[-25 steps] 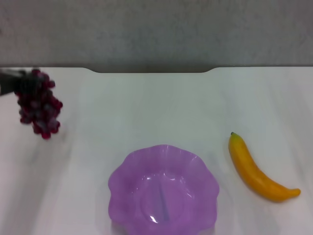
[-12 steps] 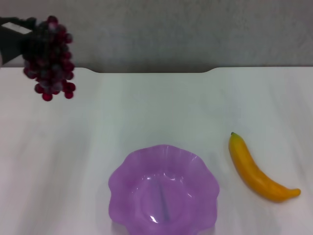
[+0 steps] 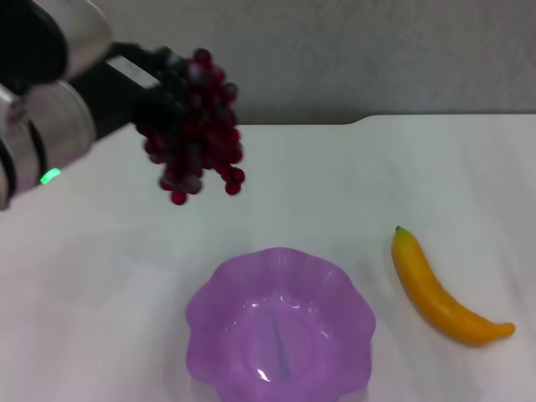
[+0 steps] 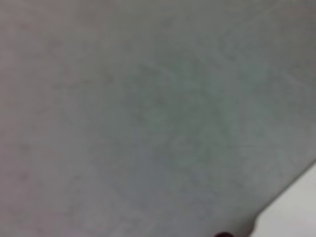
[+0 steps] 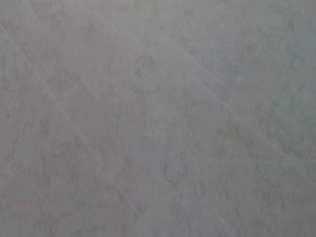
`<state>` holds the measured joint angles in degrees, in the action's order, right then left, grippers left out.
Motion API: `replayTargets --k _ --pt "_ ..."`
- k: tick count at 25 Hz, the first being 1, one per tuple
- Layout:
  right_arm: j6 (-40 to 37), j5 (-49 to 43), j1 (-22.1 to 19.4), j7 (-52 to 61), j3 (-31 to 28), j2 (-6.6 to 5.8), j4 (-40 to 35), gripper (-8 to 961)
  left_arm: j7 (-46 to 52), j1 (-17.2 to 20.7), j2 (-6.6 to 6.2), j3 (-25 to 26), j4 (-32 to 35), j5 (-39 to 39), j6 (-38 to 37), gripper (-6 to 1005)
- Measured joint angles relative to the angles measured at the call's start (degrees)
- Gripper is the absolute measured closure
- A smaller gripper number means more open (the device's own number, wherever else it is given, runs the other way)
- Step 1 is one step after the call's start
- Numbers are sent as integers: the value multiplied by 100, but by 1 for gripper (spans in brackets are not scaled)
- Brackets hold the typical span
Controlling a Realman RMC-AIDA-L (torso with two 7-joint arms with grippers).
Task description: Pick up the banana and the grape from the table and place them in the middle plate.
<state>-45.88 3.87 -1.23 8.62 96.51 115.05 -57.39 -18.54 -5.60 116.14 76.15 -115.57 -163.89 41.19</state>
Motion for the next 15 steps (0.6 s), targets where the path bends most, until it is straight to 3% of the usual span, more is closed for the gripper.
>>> replayTargets --k 11,15 --pt "0 0 -5 0 13 0 0 296 -230 16 -21 -995 26 18 189 886" --pt "0 0 -14 0 15 0 0 299 -237 -11 -23 -1127 57 66 333 888"
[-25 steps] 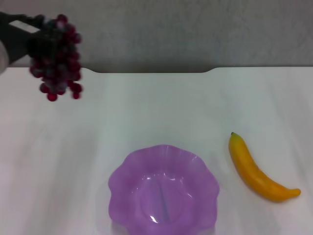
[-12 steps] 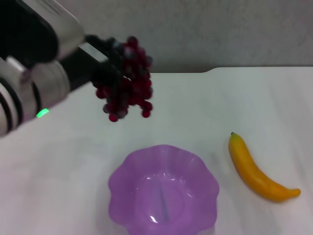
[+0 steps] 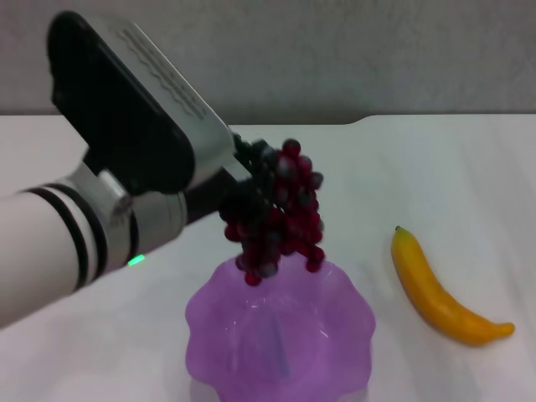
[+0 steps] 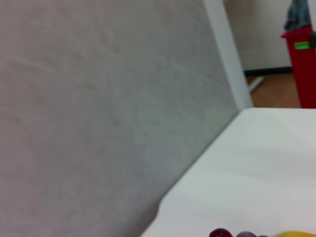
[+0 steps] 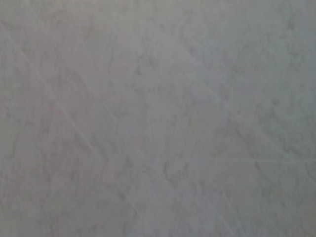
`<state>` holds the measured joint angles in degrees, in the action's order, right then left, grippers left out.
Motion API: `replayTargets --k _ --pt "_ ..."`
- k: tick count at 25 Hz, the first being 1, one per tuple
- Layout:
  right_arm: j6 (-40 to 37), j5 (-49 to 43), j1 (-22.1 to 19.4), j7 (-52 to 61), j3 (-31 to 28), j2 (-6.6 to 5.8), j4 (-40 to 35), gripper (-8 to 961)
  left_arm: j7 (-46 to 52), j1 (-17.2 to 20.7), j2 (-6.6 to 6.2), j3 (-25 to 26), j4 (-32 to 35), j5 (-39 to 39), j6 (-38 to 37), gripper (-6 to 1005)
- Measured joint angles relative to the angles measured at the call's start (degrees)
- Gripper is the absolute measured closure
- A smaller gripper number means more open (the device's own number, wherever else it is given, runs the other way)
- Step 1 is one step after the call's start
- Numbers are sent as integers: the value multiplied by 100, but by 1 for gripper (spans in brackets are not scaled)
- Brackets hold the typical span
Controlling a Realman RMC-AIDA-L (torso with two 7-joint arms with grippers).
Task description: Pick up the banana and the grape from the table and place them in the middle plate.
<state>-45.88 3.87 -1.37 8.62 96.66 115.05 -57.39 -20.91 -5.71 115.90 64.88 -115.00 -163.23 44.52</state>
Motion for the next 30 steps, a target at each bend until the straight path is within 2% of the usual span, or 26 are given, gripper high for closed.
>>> replayTargets --k 6,21,30 --pt "0 0 -3 0 -6 0 0 303 -193 -99 9 -73 299 318 66 902" --pt "0 0 1 0 -26 0 0 315 -328 -638 29 -85 1784 1170 101 906" --pt "0 0 -5 0 -46 0 0 322 -1139 -787 36 -244 2706 2011 68 910"
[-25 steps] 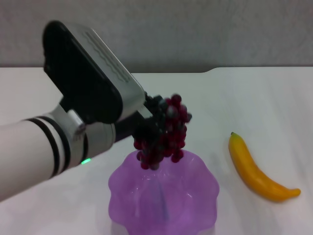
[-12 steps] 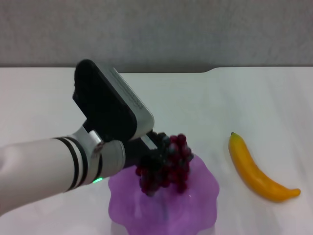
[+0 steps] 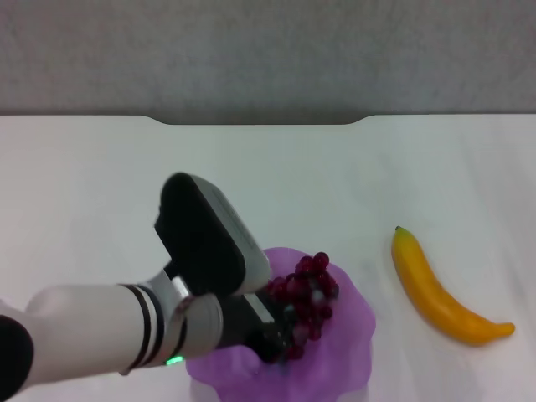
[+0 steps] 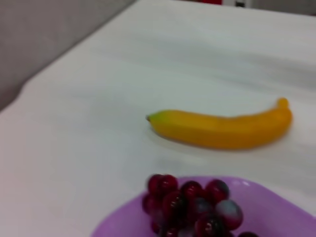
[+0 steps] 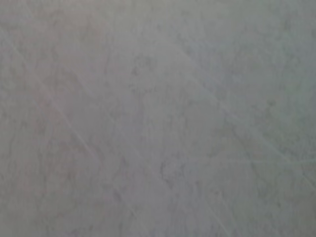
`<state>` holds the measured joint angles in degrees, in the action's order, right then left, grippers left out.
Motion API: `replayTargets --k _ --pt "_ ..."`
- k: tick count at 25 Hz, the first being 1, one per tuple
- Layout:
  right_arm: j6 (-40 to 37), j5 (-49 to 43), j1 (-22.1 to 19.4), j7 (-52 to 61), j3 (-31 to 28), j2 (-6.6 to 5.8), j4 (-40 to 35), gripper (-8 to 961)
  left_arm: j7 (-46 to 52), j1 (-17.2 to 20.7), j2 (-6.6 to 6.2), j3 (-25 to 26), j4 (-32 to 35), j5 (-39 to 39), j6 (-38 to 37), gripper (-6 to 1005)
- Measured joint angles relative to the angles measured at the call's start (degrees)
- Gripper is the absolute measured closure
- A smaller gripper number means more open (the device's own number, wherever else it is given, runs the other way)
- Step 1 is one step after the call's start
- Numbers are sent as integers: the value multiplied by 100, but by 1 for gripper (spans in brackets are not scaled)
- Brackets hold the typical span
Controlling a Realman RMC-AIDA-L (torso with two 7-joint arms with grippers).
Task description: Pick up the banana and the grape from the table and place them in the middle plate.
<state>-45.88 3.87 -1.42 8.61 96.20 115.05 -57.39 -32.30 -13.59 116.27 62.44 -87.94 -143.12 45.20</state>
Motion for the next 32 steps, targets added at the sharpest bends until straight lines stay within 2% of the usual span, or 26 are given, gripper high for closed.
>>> replayTargets --k 10,17,23,28,31,32 --pt "0 0 1 0 2 0 0 329 -566 -54 -20 -189 283 76 55 909" --pt "0 0 1 0 2 0 0 335 -633 -29 -29 82 329 23 17 900" --pt "0 0 -4 0 2 0 0 339 -722 157 -27 622 -95 -47 -17 723" --pt "0 0 -6 0 5 0 0 343 -663 342 -20 719 -585 -508 212 479" --pt "0 0 -8 0 6 0 0 346 -602 522 -7 703 -916 -849 243 242" --pt "0 0 -10 0 4 1 0 346 -583 579 -7 716 -1026 -902 232 224"
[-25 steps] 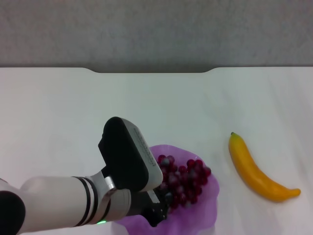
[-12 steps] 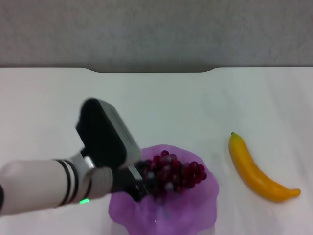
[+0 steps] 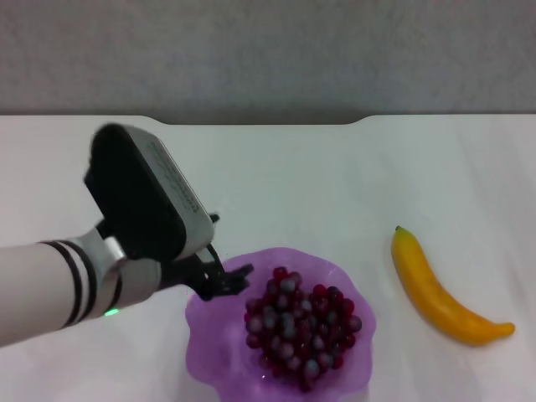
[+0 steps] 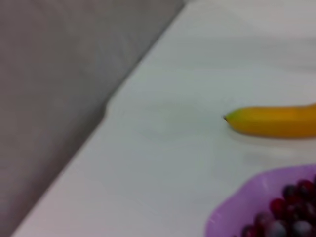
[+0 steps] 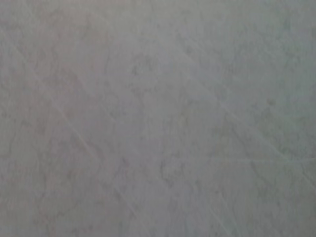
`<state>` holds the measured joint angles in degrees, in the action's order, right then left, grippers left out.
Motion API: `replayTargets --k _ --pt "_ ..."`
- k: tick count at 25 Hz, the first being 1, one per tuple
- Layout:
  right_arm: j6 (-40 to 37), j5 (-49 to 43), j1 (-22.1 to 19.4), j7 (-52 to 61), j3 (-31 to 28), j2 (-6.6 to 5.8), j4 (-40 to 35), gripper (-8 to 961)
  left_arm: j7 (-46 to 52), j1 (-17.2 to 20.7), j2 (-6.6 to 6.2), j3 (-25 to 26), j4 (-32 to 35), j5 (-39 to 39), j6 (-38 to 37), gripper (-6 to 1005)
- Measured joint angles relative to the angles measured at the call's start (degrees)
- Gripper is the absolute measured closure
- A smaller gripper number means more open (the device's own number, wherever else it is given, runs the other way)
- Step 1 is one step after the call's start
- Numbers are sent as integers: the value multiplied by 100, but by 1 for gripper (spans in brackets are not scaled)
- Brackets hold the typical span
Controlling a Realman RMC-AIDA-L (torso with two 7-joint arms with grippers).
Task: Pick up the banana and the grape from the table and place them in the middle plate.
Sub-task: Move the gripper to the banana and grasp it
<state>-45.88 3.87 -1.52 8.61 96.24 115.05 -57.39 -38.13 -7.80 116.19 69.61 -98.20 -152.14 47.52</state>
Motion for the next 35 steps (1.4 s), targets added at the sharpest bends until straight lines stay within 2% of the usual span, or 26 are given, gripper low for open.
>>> replayTargets --k 4,10,17,20,23,25,29,35 --pt "0 0 -5 0 -2 7 0 349 17 139 -5 185 -268 -31 -244 152" --pt "0 0 18 0 27 8 0 354 17 156 3 320 -47 75 -1425 153" --pt "0 0 42 0 43 8 0 359 -189 89 3 343 919 102 -3925 153" --pt "0 0 49 0 49 8 0 362 -429 45 2 358 1601 105 -5451 152" --pt "0 0 55 0 65 8 0 364 -305 39 2 360 2205 238 -6755 153" --pt "0 -3 57 0 85 7 0 366 55 37 -16 365 2417 357 -7247 153" --pt "4 -10 70 0 114 2 7 369 1219 -9 -206 401 2560 353 -7389 152" --pt "9 -10 83 0 160 10 9 373 3000 -126 -739 396 2915 254 -7701 157"
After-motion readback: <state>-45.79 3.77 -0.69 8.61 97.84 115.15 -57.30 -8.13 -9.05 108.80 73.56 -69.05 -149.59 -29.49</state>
